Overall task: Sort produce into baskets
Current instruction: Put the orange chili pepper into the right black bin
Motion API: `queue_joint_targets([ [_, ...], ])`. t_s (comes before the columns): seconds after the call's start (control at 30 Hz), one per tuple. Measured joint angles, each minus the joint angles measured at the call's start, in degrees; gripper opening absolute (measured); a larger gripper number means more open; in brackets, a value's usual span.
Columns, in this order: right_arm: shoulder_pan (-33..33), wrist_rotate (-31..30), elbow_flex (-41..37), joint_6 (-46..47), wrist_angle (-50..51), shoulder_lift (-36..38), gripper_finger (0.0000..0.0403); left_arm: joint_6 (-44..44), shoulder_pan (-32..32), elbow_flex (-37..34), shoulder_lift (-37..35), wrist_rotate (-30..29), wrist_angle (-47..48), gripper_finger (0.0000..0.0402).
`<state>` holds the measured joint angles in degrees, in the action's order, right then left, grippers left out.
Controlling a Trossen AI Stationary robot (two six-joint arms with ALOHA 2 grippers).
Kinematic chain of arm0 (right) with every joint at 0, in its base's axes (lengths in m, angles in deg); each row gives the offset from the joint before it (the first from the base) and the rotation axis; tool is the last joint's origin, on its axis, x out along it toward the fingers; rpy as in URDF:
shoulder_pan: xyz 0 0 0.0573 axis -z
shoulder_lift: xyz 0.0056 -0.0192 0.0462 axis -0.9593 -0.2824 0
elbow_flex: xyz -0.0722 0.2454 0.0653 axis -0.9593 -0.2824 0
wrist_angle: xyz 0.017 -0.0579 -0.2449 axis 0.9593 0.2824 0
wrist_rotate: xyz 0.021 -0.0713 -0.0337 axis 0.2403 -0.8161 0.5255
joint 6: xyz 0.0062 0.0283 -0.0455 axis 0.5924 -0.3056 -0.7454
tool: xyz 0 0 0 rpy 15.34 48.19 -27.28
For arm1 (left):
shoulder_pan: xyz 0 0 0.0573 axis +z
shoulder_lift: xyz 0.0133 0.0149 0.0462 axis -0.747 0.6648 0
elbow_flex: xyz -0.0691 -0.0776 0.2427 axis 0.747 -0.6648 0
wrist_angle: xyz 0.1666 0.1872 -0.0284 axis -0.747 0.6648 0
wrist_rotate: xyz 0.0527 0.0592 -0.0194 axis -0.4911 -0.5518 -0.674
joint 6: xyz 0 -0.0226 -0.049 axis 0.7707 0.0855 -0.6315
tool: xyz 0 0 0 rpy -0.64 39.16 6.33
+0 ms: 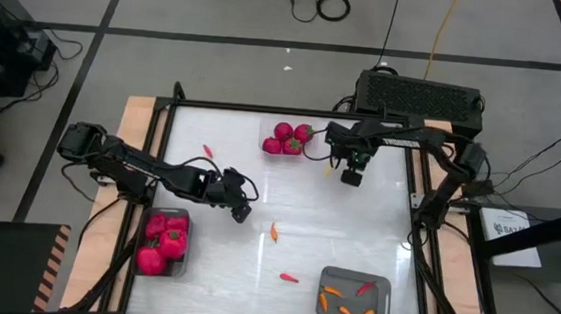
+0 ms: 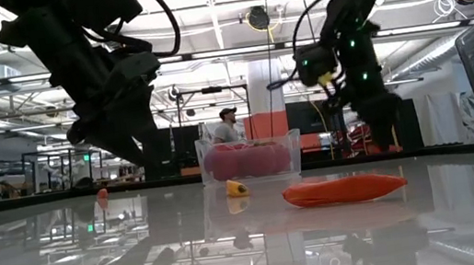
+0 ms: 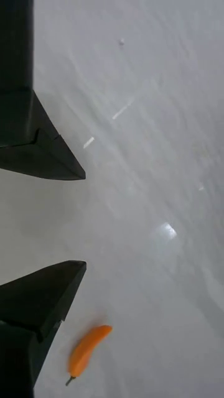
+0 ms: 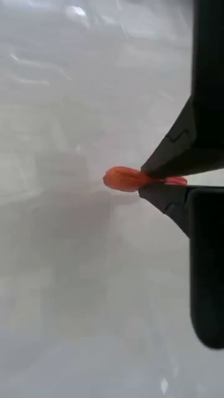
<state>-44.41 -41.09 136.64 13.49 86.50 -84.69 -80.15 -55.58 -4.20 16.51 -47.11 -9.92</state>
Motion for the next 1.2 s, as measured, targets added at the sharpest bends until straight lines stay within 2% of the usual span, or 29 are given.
queue_joint_targets([
  [0.1, -0.83, 2.66, 0.0, 7.15, 3.45, 3.66, 0.0018, 1.81, 0.0, 0.0, 0.0, -0.35, -0.01, 0.0231],
  [0.23, -3.07, 11.61, 0.04, 16.15, 7.49, 10.38, 0.0029, 3.48, 0.02, 0.0, 0.0, -1.6, -0.08, 0.0231],
  [0.37, -8.07, 19.98, 0.09, 26.82, 7.99, 17.62, 0.0021, 6.06, 0.04, 0.0, 0.0, -3.14, -0.38, 0.0231],
  [0.47, -13.67, 22.86, 0.11, 35.55, 7.64, 22.55, 0.0015, 7.07, 0.09, 0.0, 0.0, -4.88, -0.53, 0.0231],
  [0.63, -25.85, 23.16, 0.15, 55.02, 7.0, 29.08, 0.0015, 7.13, 0.2, 0.0, 0.0, -8.48, -0.53, 0.0231],
  [0.77, -36.37, 22.52, 0.15, 70.38, 3.39, 30.51, 0.0015, 7.13, 0.2, 0.0, 0.0, -10.09, -0.53, 0.0231],
  [0.93, -47.66, 20.05, 0.17, 81.63, -3.03, 28.01, 0.0015, 7.13, 0.2, 0.0, 0.0, -13.46, -0.73, 0.0231],
  [1.2, -59.76, 20.13, 0.17, 95.17, -8.69, 21.54, 0.0015, 8.12, 2.32, -0.02, 0.0, -14.23, -1.21, 0.0231],
])
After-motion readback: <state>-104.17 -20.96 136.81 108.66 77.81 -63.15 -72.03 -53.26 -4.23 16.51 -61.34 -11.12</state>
